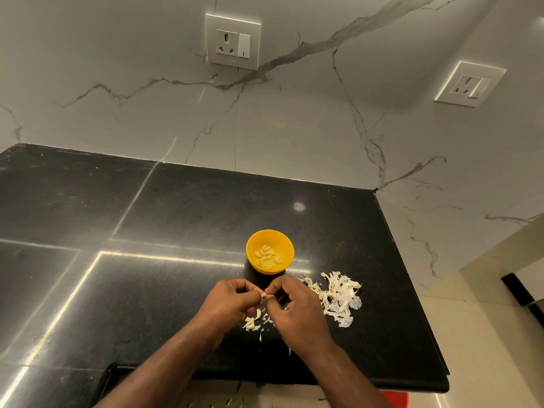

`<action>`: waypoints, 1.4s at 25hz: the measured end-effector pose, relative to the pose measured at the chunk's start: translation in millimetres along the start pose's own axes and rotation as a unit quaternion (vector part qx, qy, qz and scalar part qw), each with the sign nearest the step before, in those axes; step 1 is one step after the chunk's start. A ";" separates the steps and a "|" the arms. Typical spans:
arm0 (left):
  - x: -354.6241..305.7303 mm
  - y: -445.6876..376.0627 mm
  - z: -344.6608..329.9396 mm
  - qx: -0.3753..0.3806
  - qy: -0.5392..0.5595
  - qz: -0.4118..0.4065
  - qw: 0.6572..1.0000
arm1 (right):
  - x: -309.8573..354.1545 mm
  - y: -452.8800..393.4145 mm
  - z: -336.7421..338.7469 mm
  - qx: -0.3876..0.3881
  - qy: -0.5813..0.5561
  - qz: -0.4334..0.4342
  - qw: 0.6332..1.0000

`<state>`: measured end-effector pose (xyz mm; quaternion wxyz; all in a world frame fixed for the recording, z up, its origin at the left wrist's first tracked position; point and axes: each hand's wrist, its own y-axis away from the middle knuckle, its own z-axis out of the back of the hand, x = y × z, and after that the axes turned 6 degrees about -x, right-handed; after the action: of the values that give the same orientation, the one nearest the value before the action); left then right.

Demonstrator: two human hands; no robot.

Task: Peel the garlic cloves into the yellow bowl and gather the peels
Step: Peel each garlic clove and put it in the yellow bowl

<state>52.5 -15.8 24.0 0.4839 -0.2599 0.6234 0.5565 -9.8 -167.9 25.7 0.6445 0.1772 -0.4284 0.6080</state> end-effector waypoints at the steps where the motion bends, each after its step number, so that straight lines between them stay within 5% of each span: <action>1: -0.4 0.3 -0.1 -0.003 -0.009 -0.004 1.000 | 0.3 -0.2 0.2 0.003 -0.004 -0.004 1.000; 14: 0.4 7.1 -1.2 -0.004 -0.021 -0.029 0.999 | -4.3 -3.6 2.3 0.013 -0.154 -0.153 0.976; 22: 7.4 6.7 2.6 -0.021 -0.004 0.007 1.000 | -20.7 -7.5 3.2 -0.024 -0.342 -0.369 0.864; 29: 11.2 3.6 13.1 -0.058 -0.050 0.006 0.997 | -32.0 -3.7 -5.5 -0.007 -0.160 -0.270 0.950; 35: 11.6 7.9 13.0 -0.052 -0.007 -0.010 0.999 | -26.2 -3.1 -3.1 -0.018 -0.129 -0.219 0.967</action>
<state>45.2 0.9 18.4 0.4798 -0.2869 0.5875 0.5851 -3.1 -182.7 4.6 0.7042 0.3321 -0.4699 0.4159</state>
